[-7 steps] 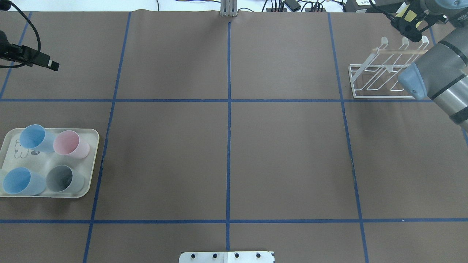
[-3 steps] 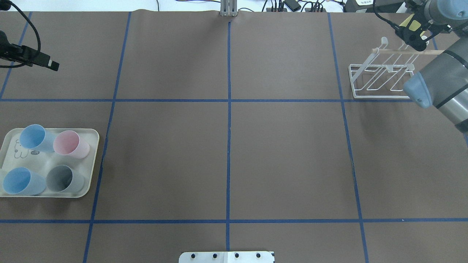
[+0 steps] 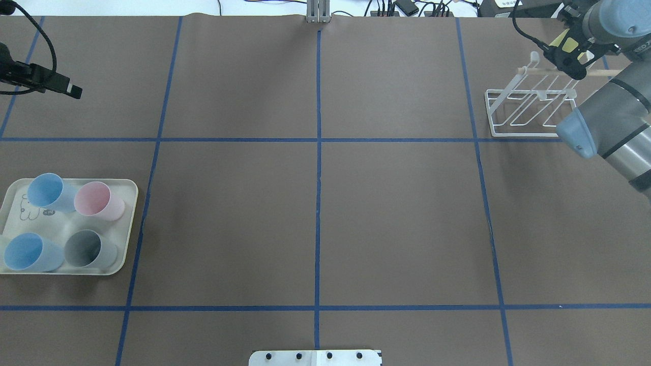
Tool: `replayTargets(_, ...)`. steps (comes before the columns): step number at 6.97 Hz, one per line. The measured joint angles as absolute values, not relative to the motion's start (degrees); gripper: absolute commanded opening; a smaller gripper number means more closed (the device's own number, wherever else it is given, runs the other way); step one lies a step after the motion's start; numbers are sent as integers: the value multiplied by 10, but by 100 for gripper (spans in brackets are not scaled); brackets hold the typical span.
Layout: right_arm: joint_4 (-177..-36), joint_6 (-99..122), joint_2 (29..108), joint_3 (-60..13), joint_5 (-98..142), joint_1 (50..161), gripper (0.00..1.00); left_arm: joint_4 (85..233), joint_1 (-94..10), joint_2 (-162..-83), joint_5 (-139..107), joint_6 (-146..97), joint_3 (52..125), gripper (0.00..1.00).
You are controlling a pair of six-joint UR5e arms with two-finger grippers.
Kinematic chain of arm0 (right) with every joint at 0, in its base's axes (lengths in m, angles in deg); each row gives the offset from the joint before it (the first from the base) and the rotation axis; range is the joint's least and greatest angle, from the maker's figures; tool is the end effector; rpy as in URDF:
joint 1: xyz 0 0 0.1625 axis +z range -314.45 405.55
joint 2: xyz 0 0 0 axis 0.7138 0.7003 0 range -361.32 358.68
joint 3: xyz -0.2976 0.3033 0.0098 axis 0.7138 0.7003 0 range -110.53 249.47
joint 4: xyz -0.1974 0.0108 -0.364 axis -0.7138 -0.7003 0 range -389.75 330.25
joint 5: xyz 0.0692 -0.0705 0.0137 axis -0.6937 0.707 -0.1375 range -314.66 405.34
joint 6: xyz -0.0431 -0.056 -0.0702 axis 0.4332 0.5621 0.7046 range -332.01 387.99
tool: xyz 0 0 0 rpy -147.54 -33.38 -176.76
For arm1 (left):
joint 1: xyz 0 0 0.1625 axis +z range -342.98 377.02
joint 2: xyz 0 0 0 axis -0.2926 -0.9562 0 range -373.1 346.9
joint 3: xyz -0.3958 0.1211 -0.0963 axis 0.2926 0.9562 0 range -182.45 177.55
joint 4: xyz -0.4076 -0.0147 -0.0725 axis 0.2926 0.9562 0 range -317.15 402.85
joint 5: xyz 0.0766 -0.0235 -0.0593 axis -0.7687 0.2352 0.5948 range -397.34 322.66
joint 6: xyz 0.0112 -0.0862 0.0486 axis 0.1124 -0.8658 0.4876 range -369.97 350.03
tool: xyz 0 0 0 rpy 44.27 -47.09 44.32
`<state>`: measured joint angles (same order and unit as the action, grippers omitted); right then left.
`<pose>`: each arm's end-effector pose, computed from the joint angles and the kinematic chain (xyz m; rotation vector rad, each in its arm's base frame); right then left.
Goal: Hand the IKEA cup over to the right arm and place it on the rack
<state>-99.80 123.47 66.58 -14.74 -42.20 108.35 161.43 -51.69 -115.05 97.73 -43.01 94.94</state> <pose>-0.1864 -0.6638 0.4674 0.6053 0.4710 -2.0429 0.1510 -0.5605 0.4215 0.3654 1.0151 0.1439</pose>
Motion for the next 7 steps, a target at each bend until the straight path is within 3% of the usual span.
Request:
replayTargets(3, -997, 1234, 668, -147, -421, 1074, 79, 1615, -516, -1151, 977, -430, 948, 100)
replayTargets(7, -996, 1235, 670, -146, -417, 1065, 89, 1615, -516, -1151, 977, -430, 947, 100)
